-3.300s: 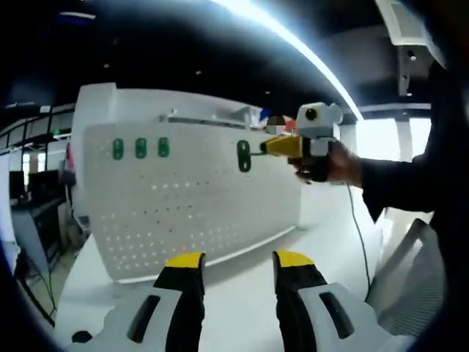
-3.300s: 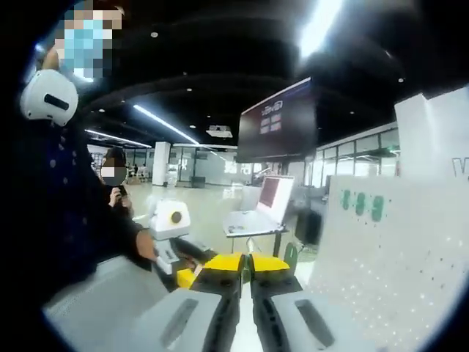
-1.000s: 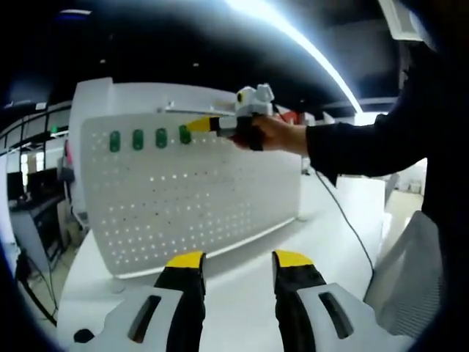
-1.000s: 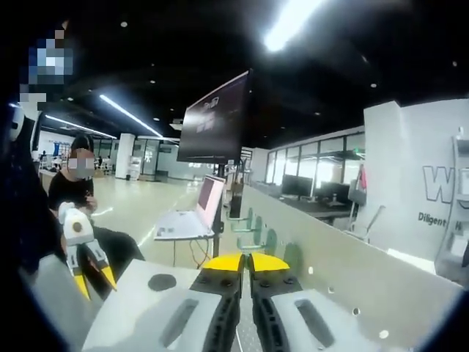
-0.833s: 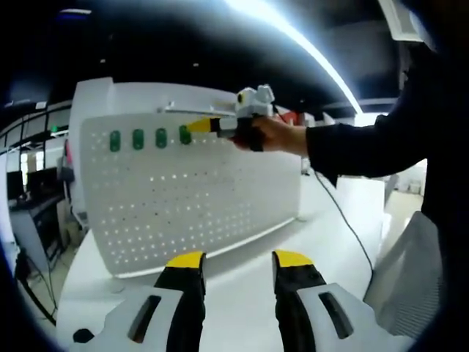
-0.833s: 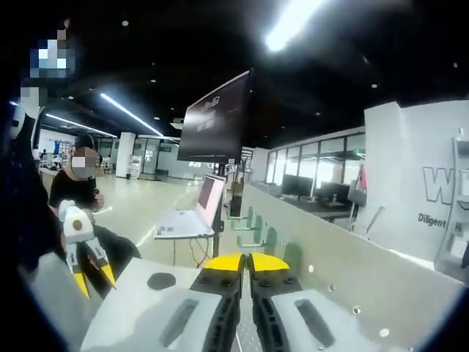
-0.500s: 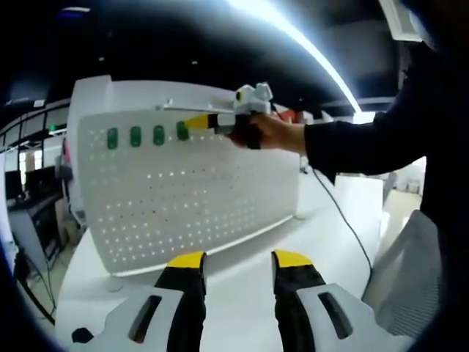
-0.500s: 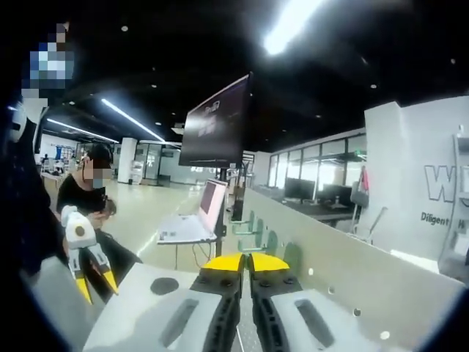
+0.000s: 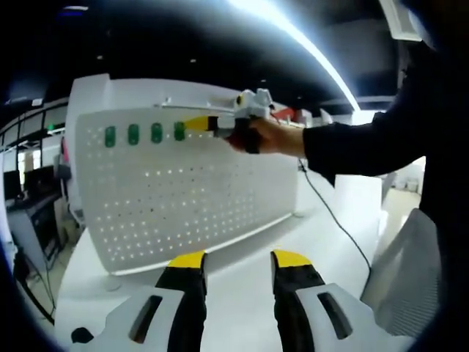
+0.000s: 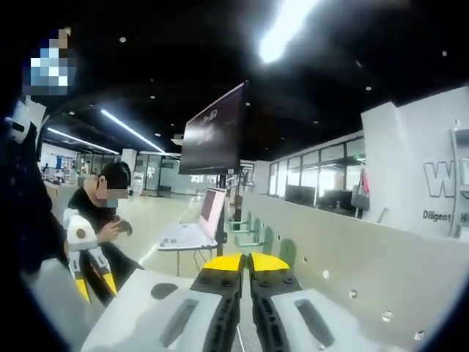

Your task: Insert the hook assembly into the mounting plate slot until the hook locks in place.

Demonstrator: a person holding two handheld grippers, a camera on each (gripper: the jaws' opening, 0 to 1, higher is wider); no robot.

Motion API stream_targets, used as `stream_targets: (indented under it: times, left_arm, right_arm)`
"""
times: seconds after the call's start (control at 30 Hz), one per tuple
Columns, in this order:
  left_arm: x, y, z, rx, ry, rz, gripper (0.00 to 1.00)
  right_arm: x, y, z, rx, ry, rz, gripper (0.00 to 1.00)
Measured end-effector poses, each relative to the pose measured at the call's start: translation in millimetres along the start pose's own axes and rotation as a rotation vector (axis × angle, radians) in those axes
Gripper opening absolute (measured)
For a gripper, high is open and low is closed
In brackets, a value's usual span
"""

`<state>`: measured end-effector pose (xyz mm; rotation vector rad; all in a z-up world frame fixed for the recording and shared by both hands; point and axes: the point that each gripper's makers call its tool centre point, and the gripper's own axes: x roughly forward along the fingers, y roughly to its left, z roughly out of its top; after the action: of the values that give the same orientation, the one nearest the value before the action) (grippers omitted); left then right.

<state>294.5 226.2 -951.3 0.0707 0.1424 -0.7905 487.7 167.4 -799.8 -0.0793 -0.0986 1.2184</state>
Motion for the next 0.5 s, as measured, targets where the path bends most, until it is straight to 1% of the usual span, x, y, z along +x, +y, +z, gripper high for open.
stream_targets:
  times: [0.1, 0.13, 0.23, 0.4, 0.43, 0.5]
  left_arm:
    - [-0.2, 0.8, 0.1, 0.000, -0.001, 0.003, 0.35]
    - [-0.3, 1.2, 0.2, 0.000, -0.001, 0.005, 0.35]
    - [-0.6, 1.3, 0.5, 0.000, -0.002, 0.008, 0.35]
    - [-1.3, 1.9, 1.5, 0.002, -0.007, 0.012, 0.35]
    - [-1.3, 1.7, 1.7, 0.002, -0.007, 0.011, 0.35]
    - [-1.1, 1.6, 2.1, 0.004, -0.008, 0.011, 0.35]
  right_arm:
    - [2.2, -1.2, -1.4, -0.062, 0.030, -0.027, 0.01]
    - [3.7, -1.2, -3.6, -0.091, 0.052, -0.043, 0.01]
    - [5.6, 1.1, -3.5, -0.127, 0.061, -0.069, 0.01]
    - [1.0, 0.7, -5.3, -0.115, 0.040, -0.093, 0.02]
    - [1.3, 0.6, -5.0, -0.115, 0.037, -0.100, 0.03]
    - [-0.4, -2.9, -6.2, -0.087, 0.043, -0.125, 0.07]
